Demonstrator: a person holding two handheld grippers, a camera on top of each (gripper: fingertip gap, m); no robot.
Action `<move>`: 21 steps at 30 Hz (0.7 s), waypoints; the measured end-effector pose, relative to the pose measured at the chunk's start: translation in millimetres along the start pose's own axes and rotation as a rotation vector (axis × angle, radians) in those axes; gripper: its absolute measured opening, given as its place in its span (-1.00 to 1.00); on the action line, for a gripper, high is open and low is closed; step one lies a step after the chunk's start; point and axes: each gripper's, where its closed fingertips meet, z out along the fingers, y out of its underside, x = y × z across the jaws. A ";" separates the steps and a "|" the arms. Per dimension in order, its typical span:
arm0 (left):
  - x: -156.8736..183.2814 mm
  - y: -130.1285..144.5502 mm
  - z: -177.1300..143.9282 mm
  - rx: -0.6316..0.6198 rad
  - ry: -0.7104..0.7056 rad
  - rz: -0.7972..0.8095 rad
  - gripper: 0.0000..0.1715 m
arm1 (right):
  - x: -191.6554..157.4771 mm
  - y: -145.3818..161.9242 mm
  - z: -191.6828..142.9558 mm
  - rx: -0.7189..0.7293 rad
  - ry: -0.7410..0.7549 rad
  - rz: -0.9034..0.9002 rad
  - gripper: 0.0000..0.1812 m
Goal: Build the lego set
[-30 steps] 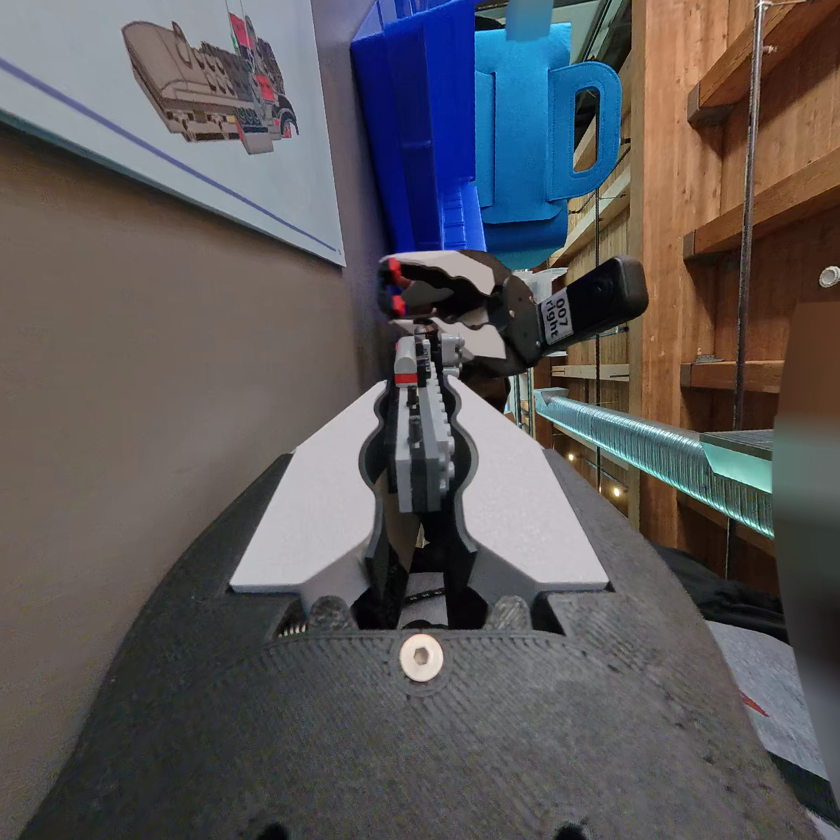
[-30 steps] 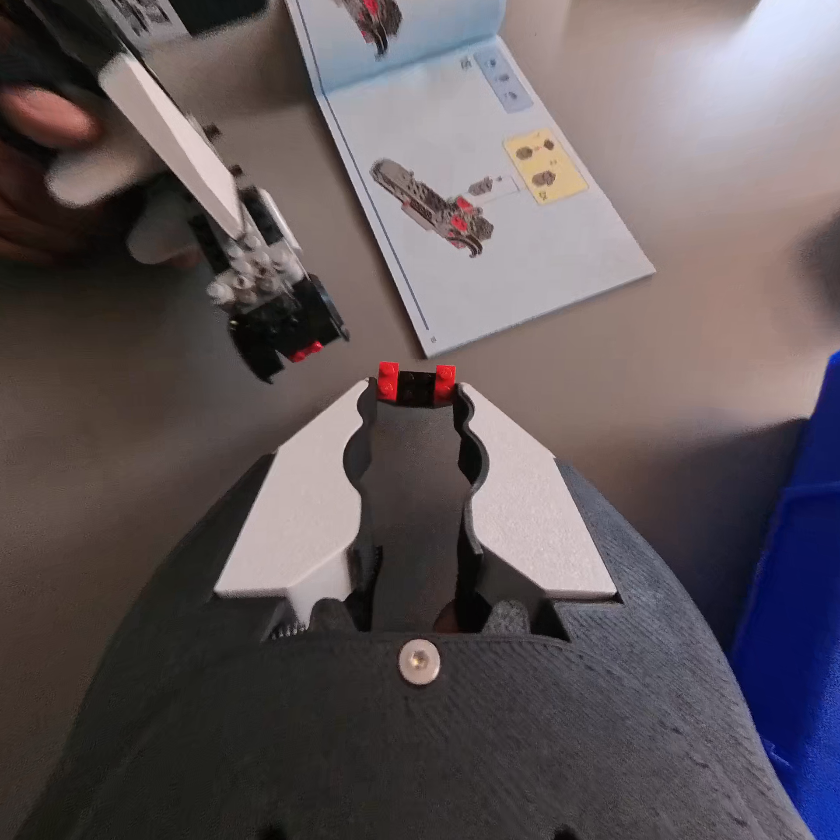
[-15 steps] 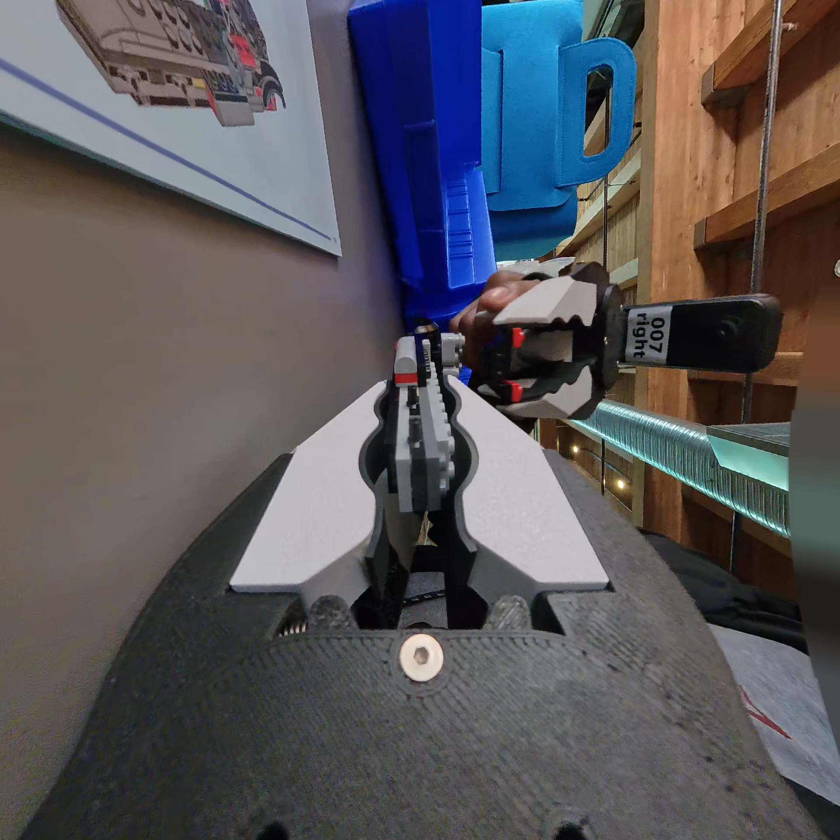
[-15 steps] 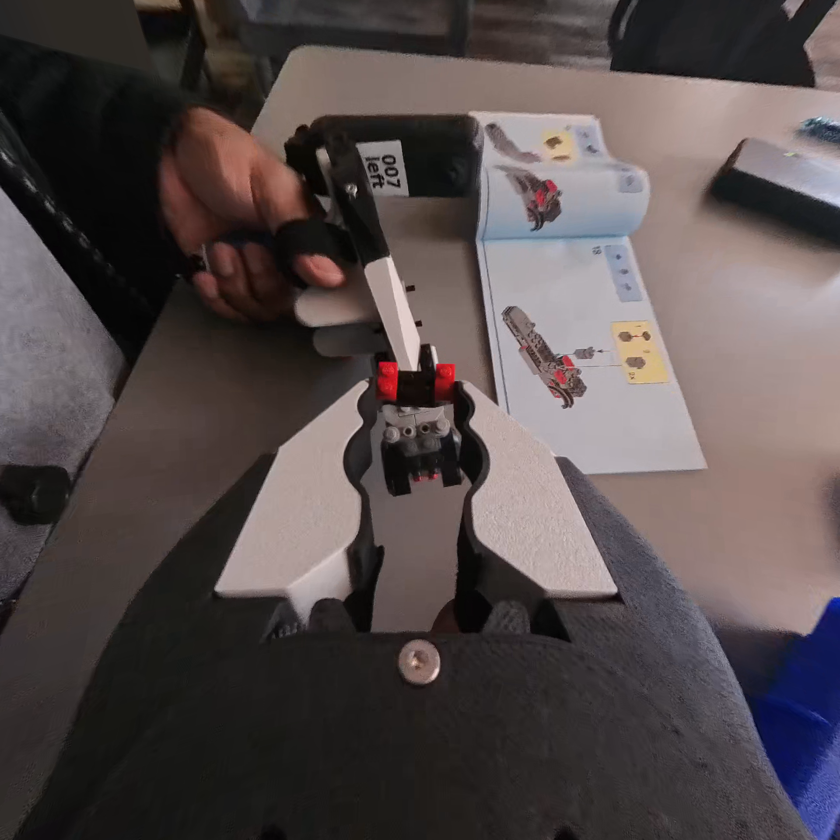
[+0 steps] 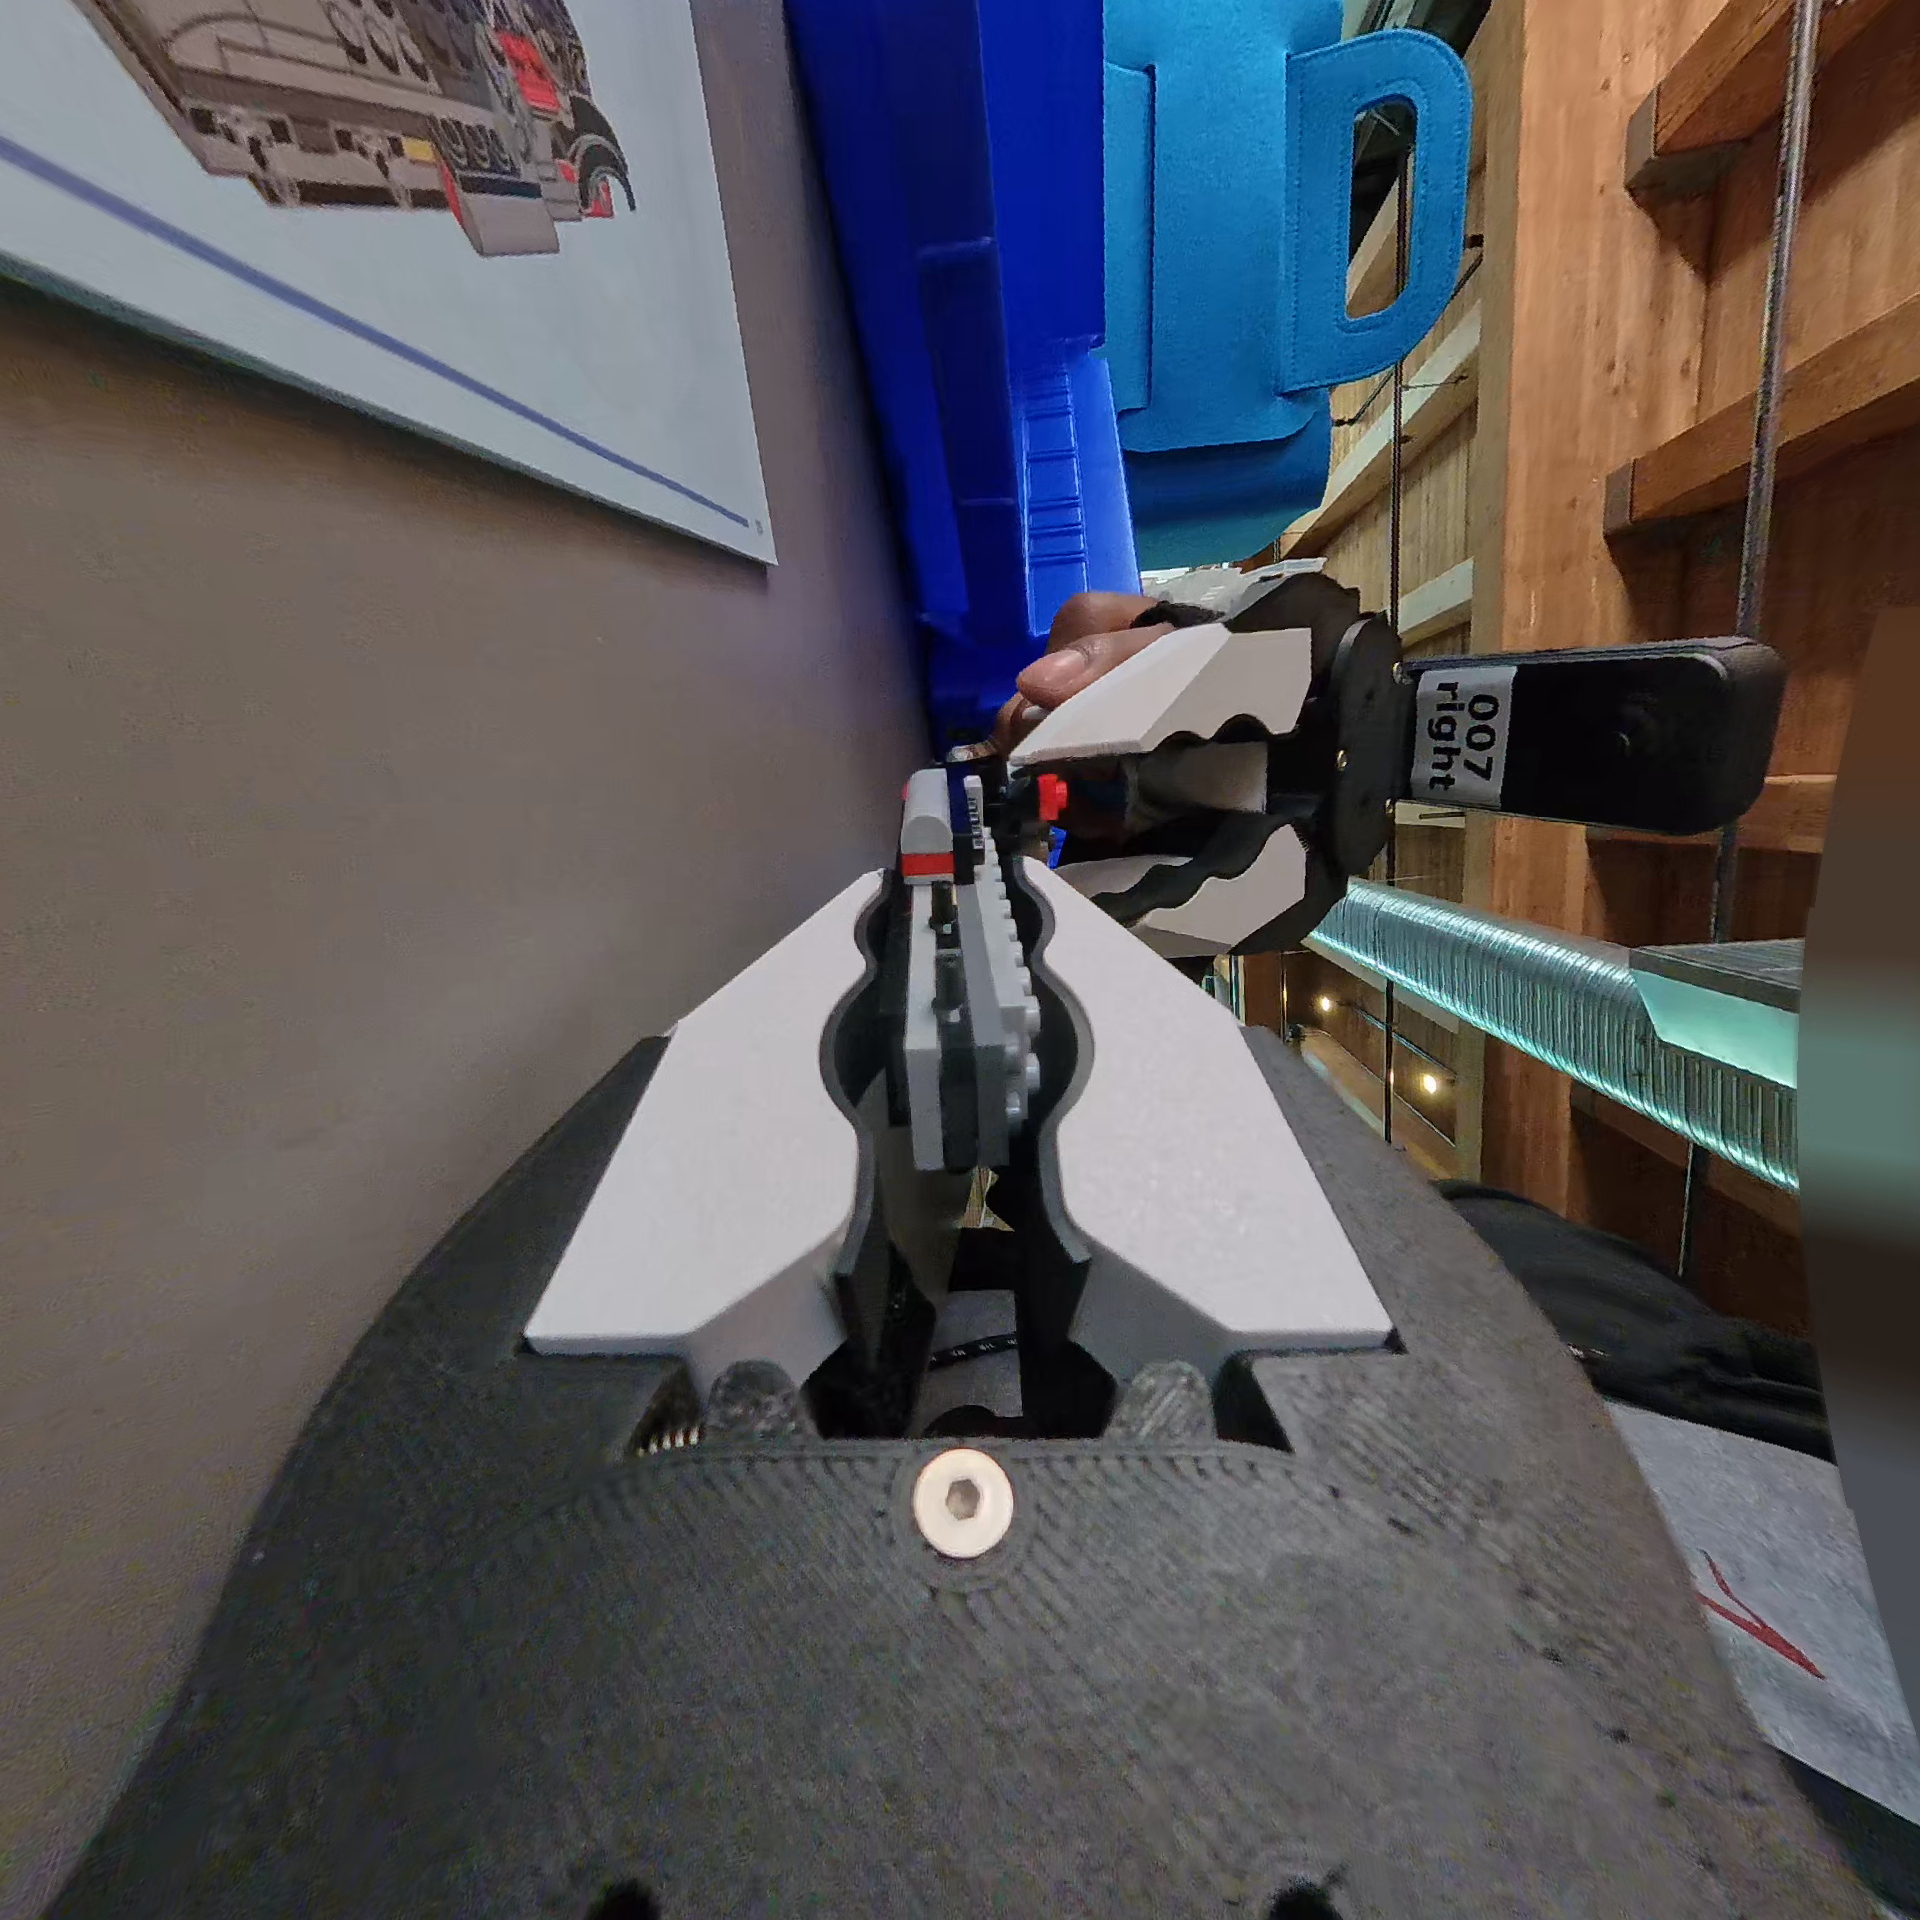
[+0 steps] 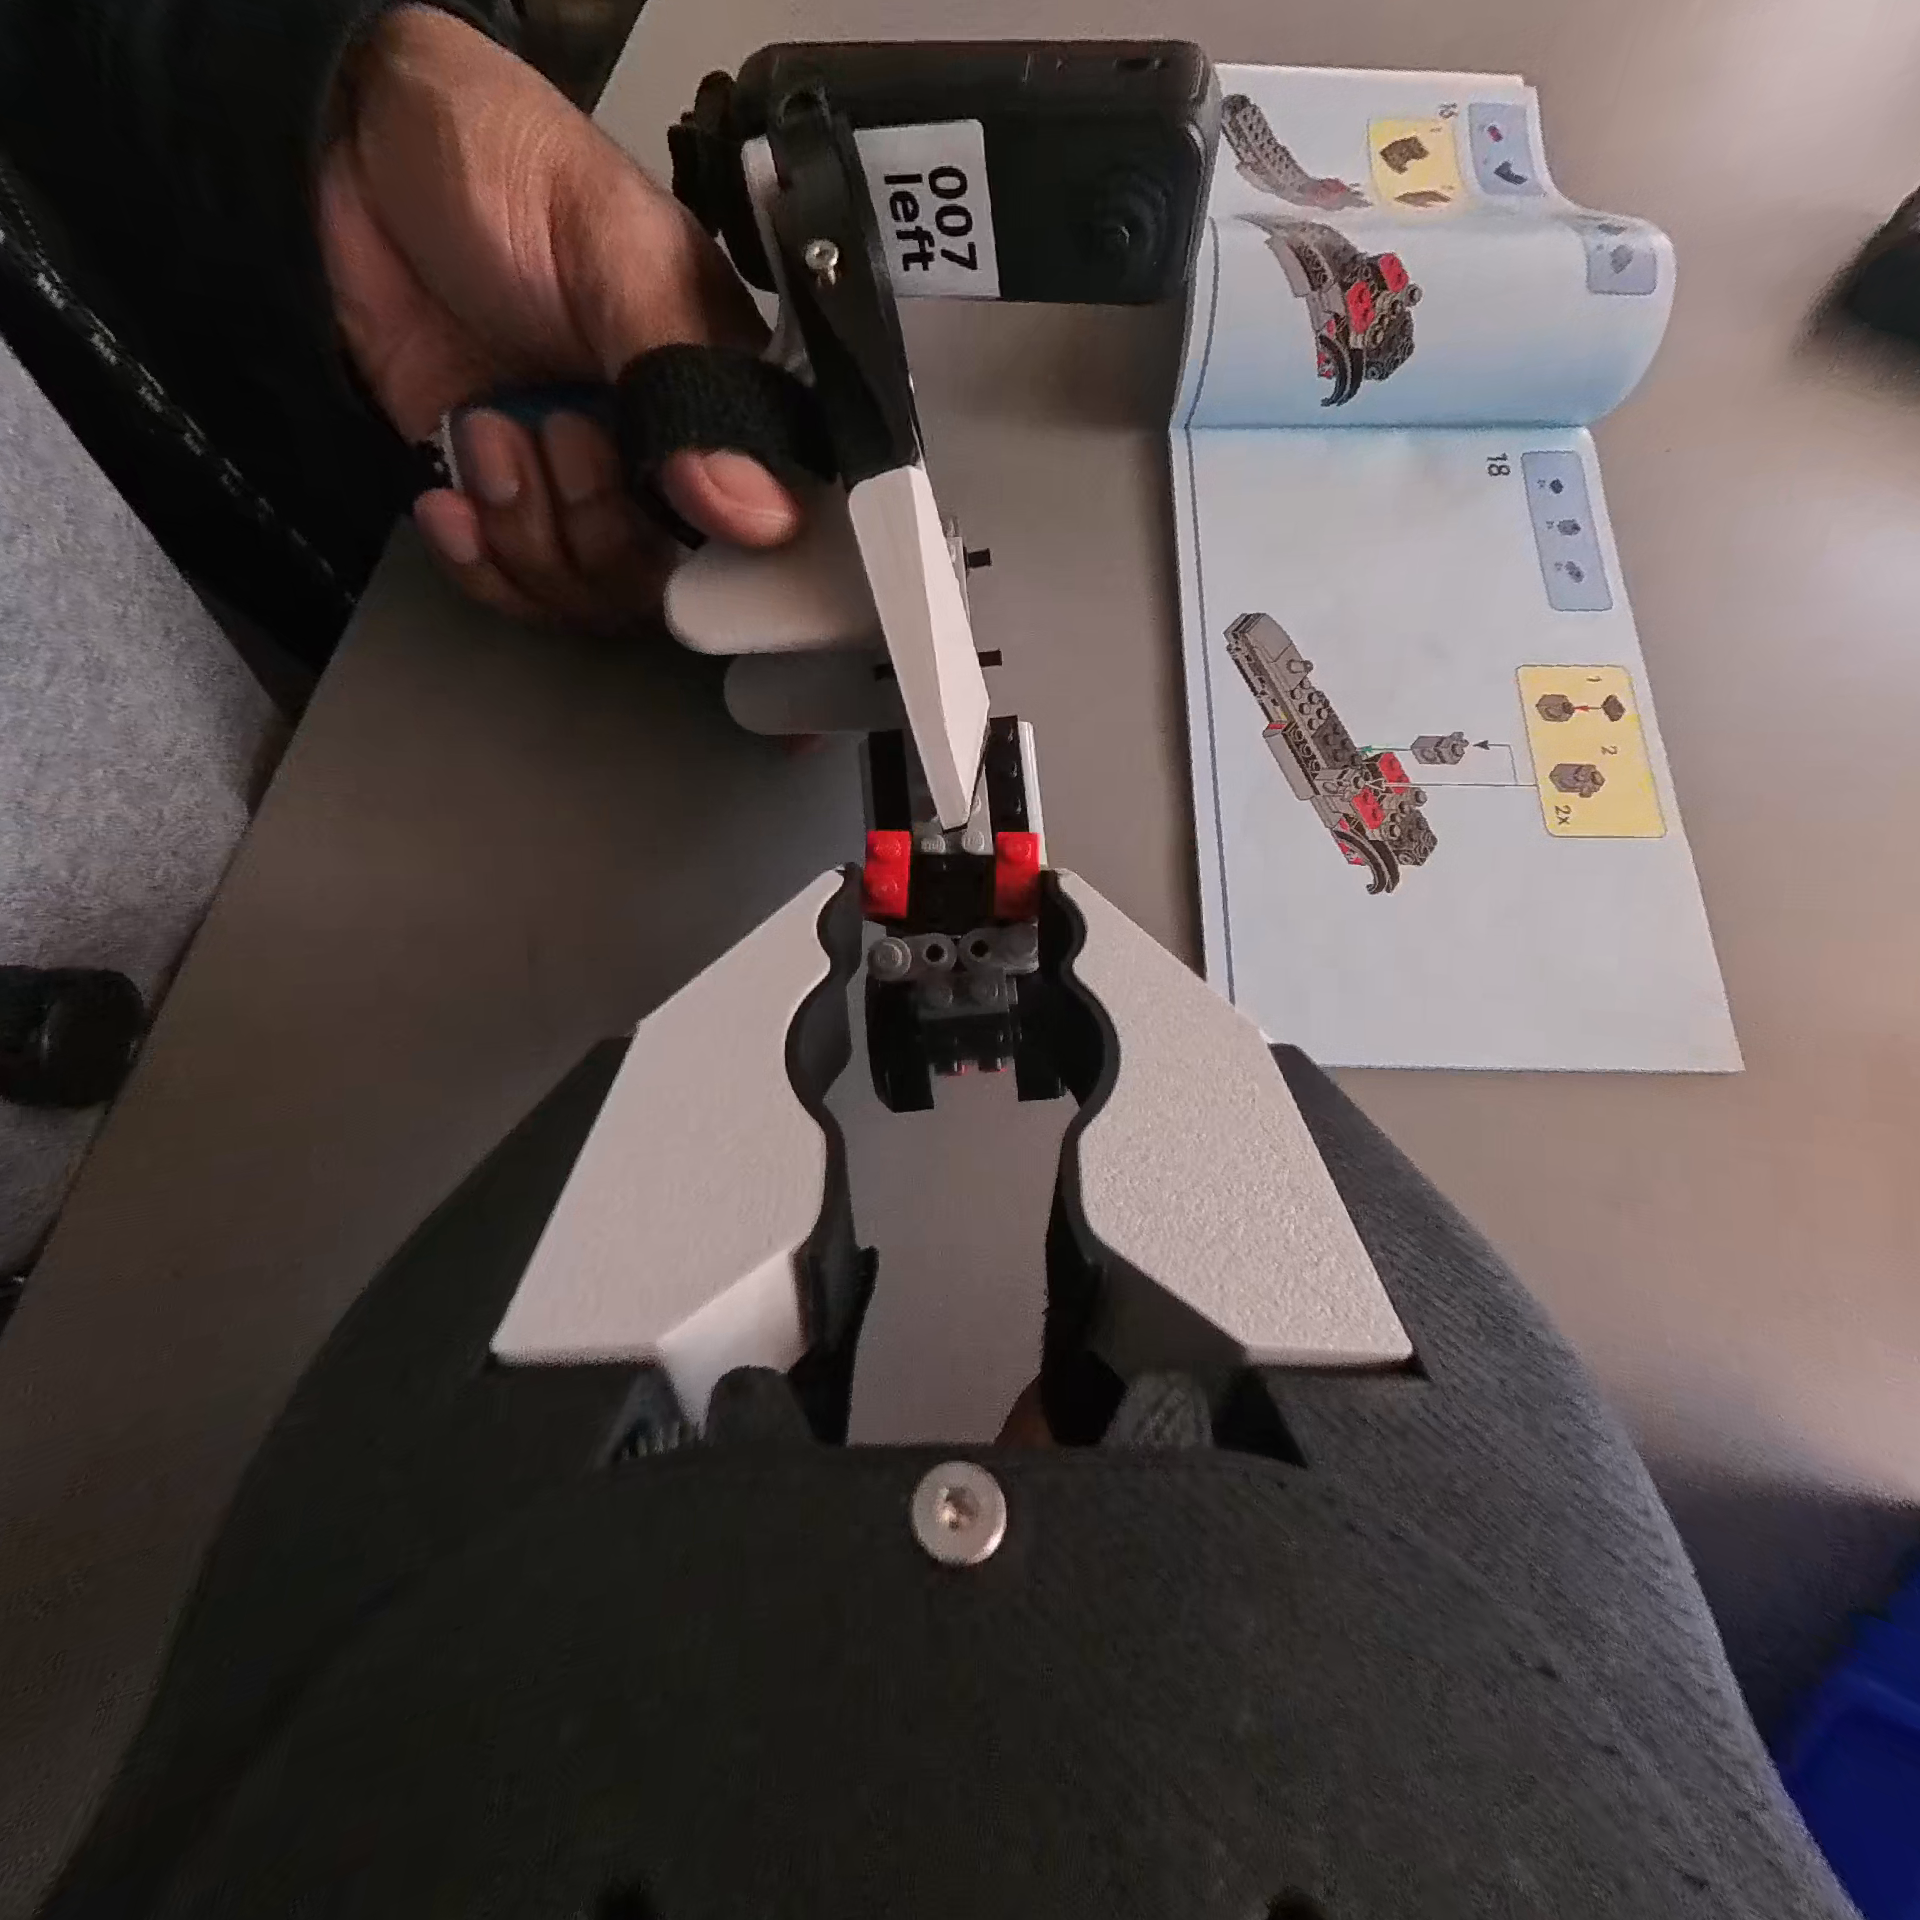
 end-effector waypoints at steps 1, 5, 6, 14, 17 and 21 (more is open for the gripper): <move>0.0 0.0 -0.1 0.000 0.000 -0.001 -0.77 | 0.0 0.1 -0.1 0.000 -0.002 0.000 -0.61; -0.2 0.9 0.2 -0.004 -0.002 0.001 -0.77 | -0.3 0.9 -0.2 -0.003 -0.008 0.005 -0.60; -0.3 0.9 0.2 -0.004 -0.003 0.001 -0.77 | -0.3 1.2 -0.1 -0.003 -0.008 0.005 -0.60; 0.7 -0.1 -0.8 0.003 0.008 -0.010 -0.77 | 1.3 5.6 -3.5 0.012 0.018 0.044 -0.33; 2.8 -1.0 -2.5 0.007 0.029 -0.029 -0.77 | 2.5 6.6 -10.2 0.063 0.053 0.096 -0.21; 5.3 -2.7 -6.9 0.010 0.057 -0.056 -0.77 | -0.1 12.8 -14.6 0.150 0.103 0.137 -0.20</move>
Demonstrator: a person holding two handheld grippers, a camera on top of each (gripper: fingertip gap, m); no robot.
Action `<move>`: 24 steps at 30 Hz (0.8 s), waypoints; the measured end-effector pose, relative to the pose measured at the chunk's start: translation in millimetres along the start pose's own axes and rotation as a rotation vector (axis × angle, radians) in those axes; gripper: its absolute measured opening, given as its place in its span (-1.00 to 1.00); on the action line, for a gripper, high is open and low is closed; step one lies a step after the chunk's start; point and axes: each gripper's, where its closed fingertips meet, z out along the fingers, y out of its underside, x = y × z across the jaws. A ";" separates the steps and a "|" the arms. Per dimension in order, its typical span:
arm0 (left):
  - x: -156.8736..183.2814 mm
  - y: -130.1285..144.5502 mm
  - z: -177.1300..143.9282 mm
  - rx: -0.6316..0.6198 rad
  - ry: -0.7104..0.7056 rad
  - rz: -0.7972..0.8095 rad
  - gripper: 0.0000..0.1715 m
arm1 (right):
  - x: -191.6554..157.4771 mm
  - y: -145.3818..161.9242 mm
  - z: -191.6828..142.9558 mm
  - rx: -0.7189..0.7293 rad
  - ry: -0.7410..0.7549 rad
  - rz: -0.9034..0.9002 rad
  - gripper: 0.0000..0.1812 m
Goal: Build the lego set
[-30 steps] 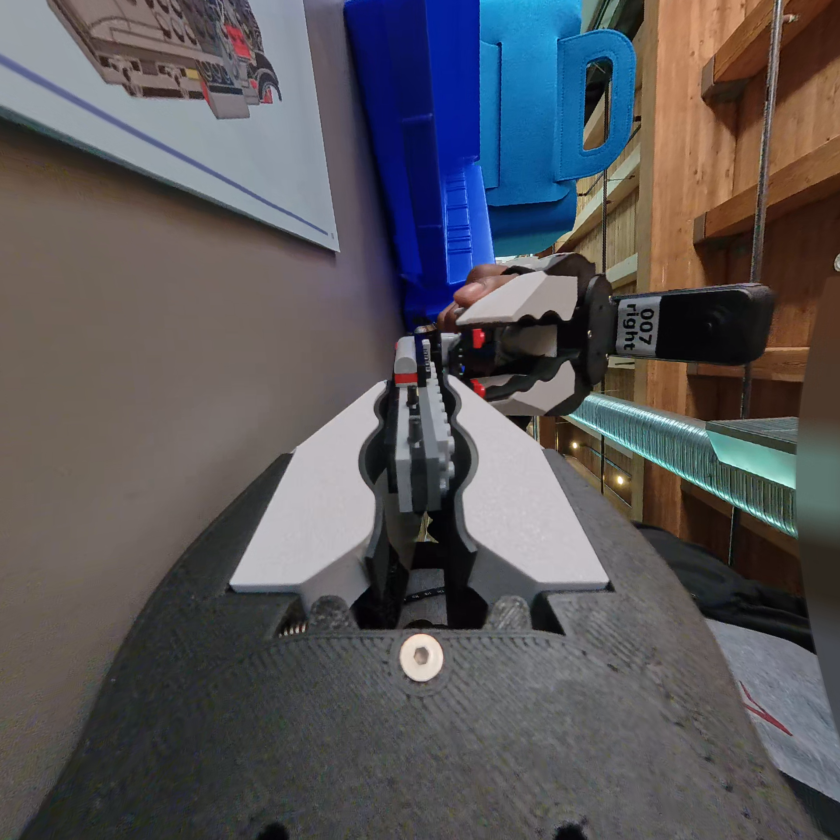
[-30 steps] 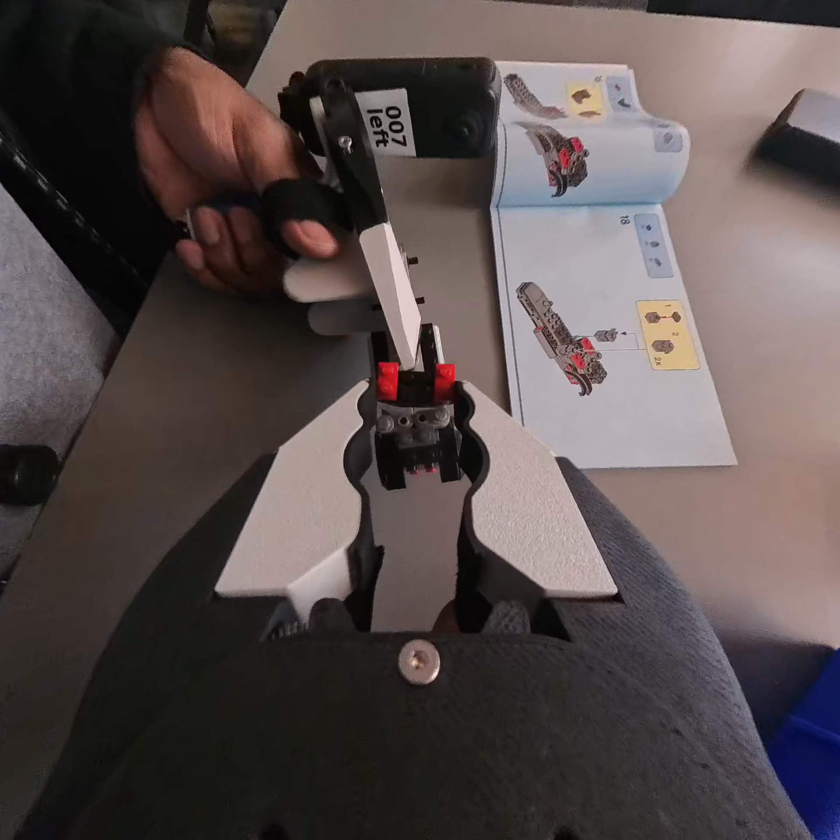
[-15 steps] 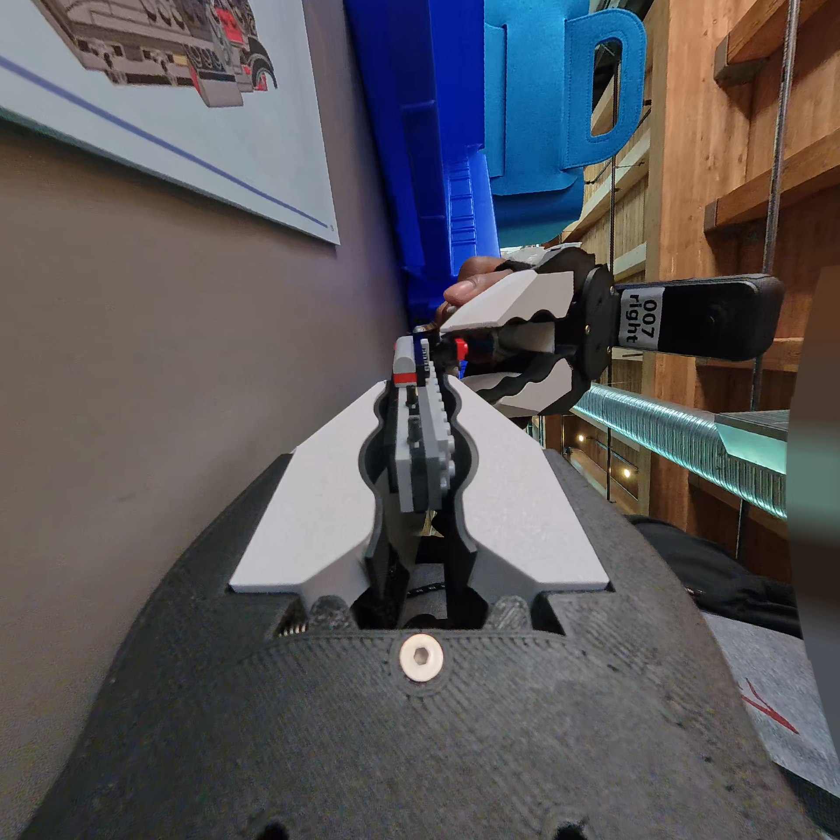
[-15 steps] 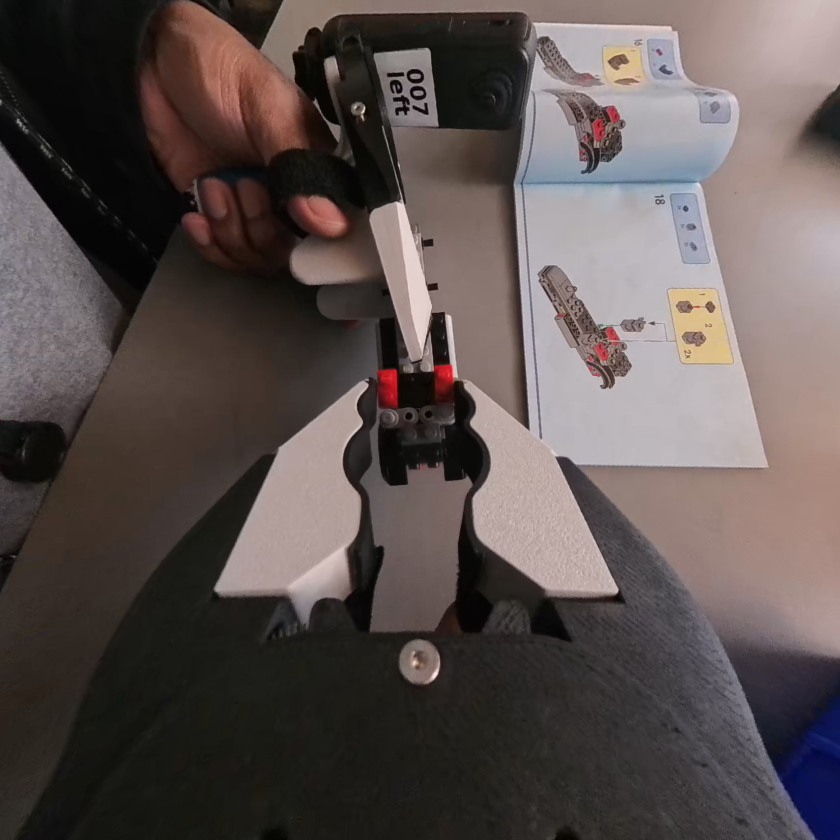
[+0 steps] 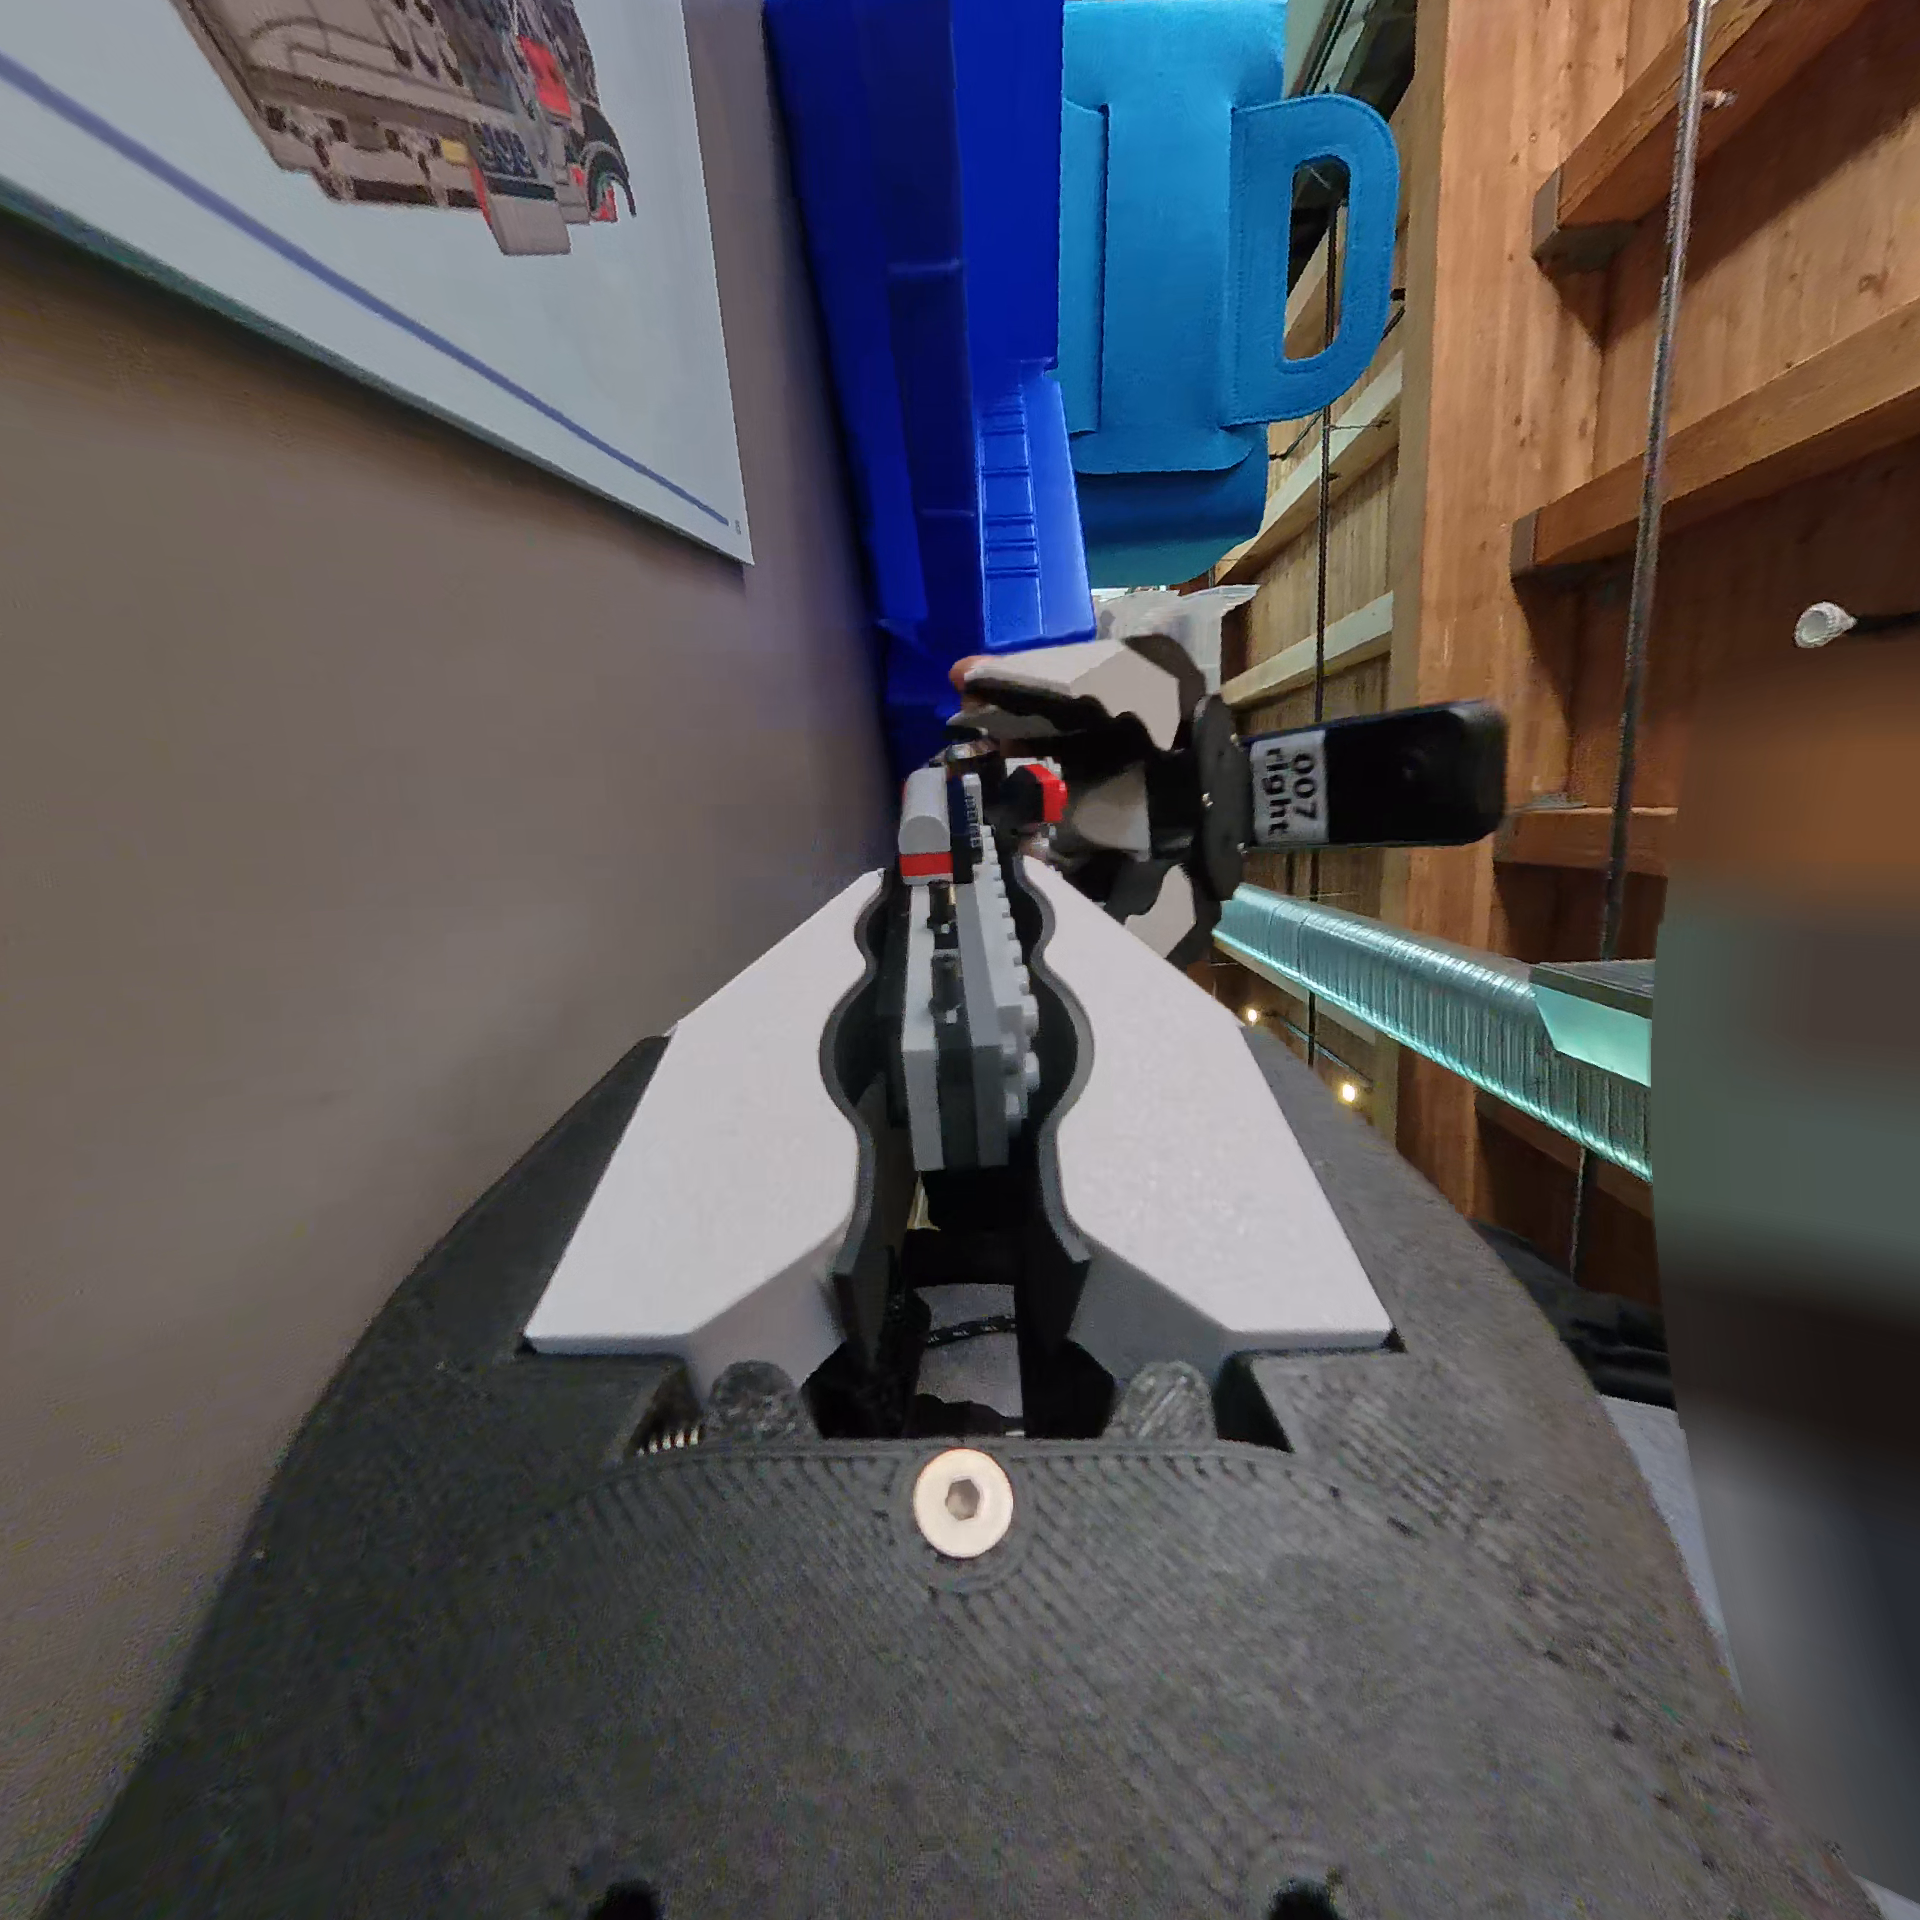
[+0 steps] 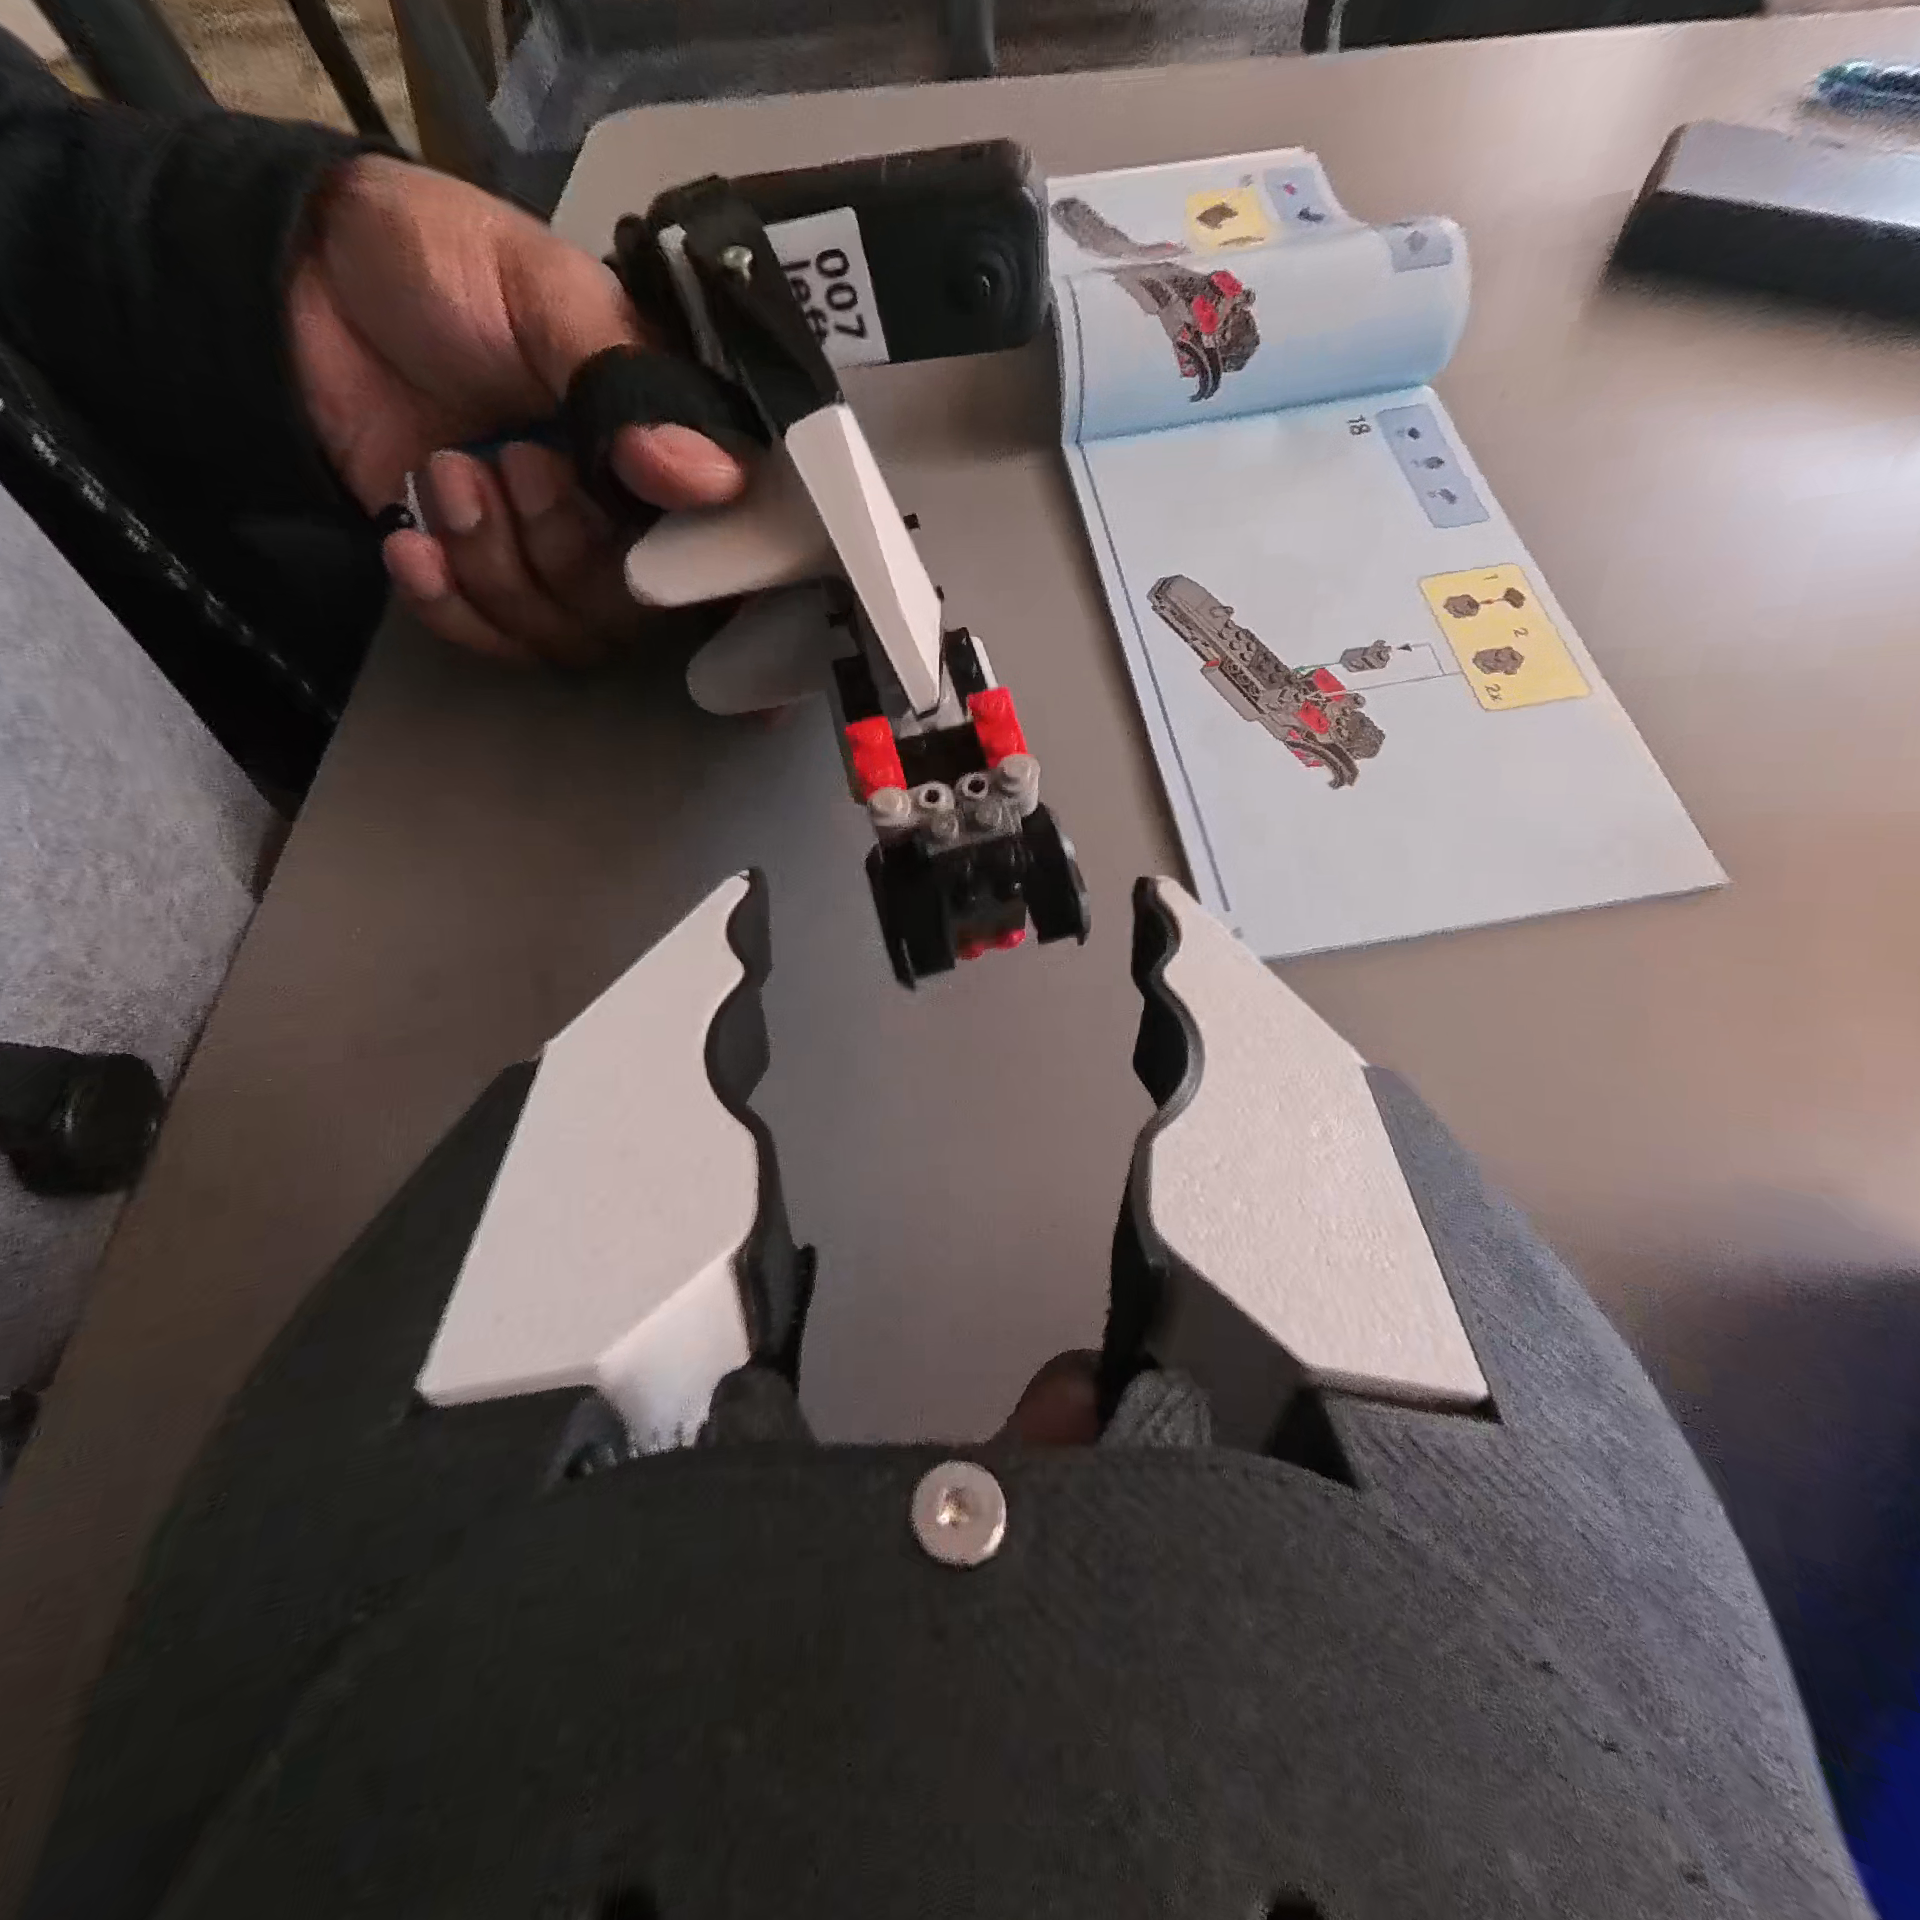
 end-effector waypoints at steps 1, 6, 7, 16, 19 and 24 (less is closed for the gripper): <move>0.7 0.4 -0.6 -0.006 0.007 -0.007 -0.77 | -1.6 1.0 -0.3 0.017 0.005 -0.004 -0.23; 3.3 5.3 -0.3 -0.047 0.001 0.002 -0.77 | -3.2 2.4 2.7 0.045 0.036 -0.055 -0.28; 4.9 6.6 0.0 -0.054 0.001 0.007 -0.77 | -4.8 1.3 3.3 0.052 0.031 -0.069 -0.29; 17.4 9.9 2.3 -0.056 0.017 0.048 -0.66 | -5.8 -2.2 0.3 0.118 0.057 -0.088 -0.50; 20.3 9.5 3.8 -0.051 0.018 0.060 -0.60 | -5.0 -3.7 -1.2 0.141 0.076 -0.088 -0.50; 19.3 6.4 7.2 -0.017 -0.024 0.094 -0.52 | -4.4 -7.1 0.0 0.168 0.115 -0.097 -0.50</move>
